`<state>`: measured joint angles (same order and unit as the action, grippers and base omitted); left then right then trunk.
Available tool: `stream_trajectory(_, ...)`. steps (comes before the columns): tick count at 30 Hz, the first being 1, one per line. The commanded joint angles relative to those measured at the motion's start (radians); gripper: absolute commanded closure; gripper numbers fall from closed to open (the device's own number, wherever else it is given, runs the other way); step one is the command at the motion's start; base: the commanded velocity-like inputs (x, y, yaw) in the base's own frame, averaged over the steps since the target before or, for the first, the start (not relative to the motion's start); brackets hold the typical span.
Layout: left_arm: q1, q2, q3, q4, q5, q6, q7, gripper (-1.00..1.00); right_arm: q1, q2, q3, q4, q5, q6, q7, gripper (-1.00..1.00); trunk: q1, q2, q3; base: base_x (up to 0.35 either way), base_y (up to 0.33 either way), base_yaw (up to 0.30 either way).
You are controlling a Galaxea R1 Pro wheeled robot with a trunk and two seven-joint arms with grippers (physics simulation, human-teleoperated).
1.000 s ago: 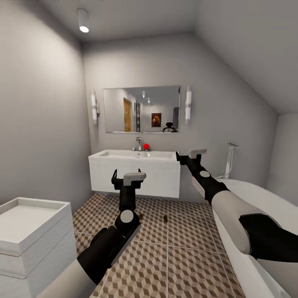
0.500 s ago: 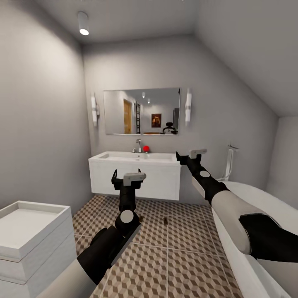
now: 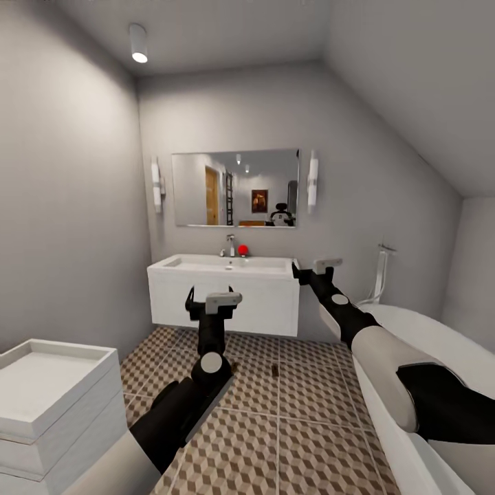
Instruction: Take the four mousetraps from the cabinet in the bathroom and place them on the bathroom floor. Make sure all four end up on the same floor surface, and ensure that at least two of them are either under or directly next to the same bathroom sink.
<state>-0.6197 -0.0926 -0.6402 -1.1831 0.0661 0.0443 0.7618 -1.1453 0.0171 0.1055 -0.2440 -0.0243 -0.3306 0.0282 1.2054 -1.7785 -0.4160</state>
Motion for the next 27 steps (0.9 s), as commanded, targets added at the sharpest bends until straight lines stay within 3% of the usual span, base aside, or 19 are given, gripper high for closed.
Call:
stream_trajectory(1, 0.001, 0.001, -0.003, 0.005, 0.005, 0.002, 0.007, -1.00, 0.004, 0.000, 0.003, 0.002, -0.002, -0.005, 0.002, -1.00, -0.004, 0.006, 0.002, 0.000, 0.000, 0.000)
stream_trajectory(8, 0.031, 0.001, -0.003, 0.068, 0.006, -0.045, 0.006, -1.00, 0.039, 0.000, 0.003, 0.003, -0.002, -0.039, 0.002, -1.00, -0.031, 0.055, 0.024, 0.000, 0.000, 0.000)
stream_trajectory(18, 0.073, 0.001, -0.003, 0.195, 0.006, -0.179, 0.007, -1.00, 0.103, 0.001, 0.003, 0.005, -0.002, -0.098, 0.003, -1.00, -0.069, 0.125, 0.055, 0.000, 0.000, 0.000)
stream_trajectory(27, 0.165, 0.001, -0.003, 0.334, 0.005, -0.292, 0.005, -1.00, 0.200, 0.000, 0.003, 0.004, 0.012, -0.122, 0.002, -1.00, -0.104, 0.188, 0.083, 0.000, 0.000, 0.000)
